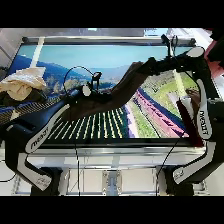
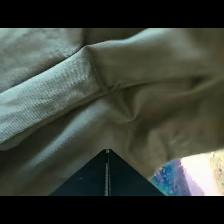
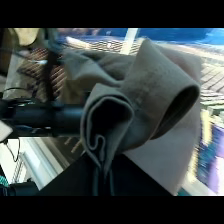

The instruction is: Fold the shirts.

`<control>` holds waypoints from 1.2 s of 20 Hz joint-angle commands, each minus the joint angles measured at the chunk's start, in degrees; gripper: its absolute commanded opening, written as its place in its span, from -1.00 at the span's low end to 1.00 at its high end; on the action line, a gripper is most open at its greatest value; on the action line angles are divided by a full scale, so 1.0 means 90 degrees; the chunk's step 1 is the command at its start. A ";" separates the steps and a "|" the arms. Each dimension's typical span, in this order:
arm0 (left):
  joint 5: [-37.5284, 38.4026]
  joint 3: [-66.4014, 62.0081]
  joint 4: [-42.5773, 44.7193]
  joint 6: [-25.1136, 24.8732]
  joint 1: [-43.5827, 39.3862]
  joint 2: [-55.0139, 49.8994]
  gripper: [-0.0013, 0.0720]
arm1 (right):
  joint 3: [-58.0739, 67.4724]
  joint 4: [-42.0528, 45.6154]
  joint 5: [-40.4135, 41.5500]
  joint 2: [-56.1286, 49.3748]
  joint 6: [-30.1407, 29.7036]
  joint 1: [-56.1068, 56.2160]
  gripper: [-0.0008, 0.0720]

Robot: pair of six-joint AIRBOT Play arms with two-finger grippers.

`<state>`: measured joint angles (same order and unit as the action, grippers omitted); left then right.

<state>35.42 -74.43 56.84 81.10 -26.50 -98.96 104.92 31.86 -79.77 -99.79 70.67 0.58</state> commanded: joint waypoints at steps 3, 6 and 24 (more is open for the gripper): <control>0.0090 -0.0250 0.0216 0.0010 0.0087 -0.0100 -0.93 | 0.0299 0.0172 0.0607 0.0036 0.0236 0.1343 -0.90; 0.1615 -0.1214 0.1547 0.0015 0.0709 0.0238 -0.92 | 0.0299 0.0440 0.1010 0.0036 0.0469 0.1802 -0.90; 0.3424 -0.1683 0.3296 0.0597 0.2854 0.2472 -0.93 | 0.0299 0.0277 0.5593 -0.1766 0.1236 0.4775 0.47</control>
<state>65.28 -89.52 89.12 88.23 -1.08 -77.01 107.55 36.10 -35.09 -114.72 81.45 42.76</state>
